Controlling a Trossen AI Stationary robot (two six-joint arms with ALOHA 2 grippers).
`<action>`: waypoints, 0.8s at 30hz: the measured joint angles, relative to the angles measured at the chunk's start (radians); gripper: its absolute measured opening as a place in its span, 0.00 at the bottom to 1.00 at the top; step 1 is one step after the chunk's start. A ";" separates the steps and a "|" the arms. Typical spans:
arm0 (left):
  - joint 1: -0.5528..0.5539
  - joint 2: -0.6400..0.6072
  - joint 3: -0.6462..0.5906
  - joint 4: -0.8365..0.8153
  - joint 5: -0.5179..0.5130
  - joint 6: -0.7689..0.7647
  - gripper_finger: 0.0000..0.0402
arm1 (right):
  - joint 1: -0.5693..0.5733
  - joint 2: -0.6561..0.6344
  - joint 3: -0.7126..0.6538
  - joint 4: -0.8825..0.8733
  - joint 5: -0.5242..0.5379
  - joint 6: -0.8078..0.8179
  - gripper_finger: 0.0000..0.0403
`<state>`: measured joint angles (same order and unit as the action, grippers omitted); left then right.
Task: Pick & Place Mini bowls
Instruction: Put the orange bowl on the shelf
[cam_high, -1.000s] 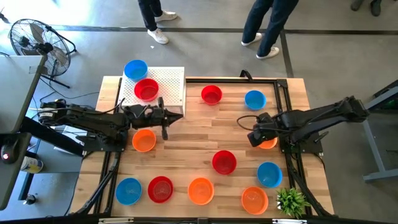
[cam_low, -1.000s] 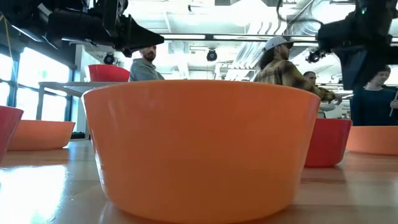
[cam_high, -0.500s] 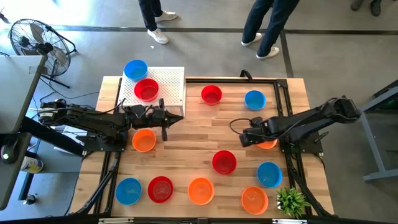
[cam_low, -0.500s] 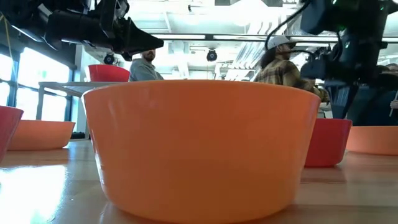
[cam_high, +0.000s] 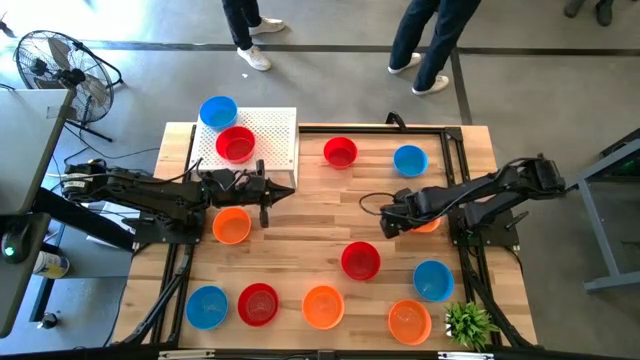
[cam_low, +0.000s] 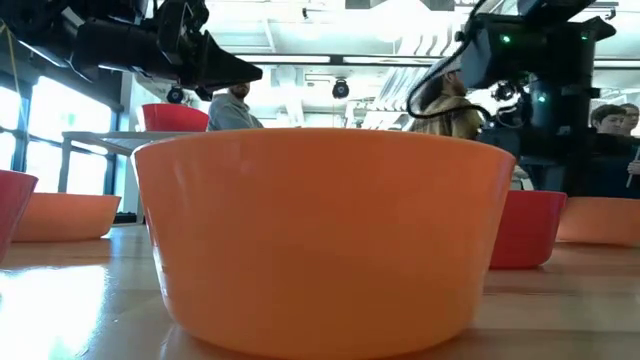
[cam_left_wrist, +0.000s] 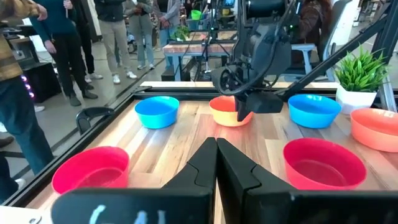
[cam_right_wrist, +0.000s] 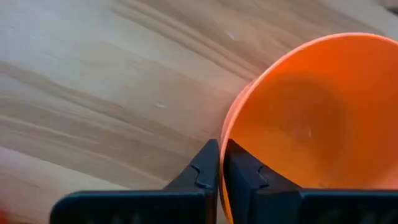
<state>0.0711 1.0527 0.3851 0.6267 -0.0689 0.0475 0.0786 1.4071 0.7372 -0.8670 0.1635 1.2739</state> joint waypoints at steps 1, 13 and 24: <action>0.000 0.000 0.000 -0.001 0.000 0.000 0.00 | -0.008 0.000 0.014 -0.001 0.003 -0.021 0.03; 0.000 0.000 0.000 0.007 -0.001 0.000 0.00 | -0.078 0.158 0.252 0.408 0.024 -0.748 0.01; 0.000 0.000 0.000 0.005 -0.004 0.000 0.00 | 0.007 0.541 0.604 0.434 -0.073 -1.323 0.01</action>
<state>0.0713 1.0527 0.3851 0.6312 -0.0729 0.0475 0.0855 1.9486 1.3414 -0.4333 0.0901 -0.0491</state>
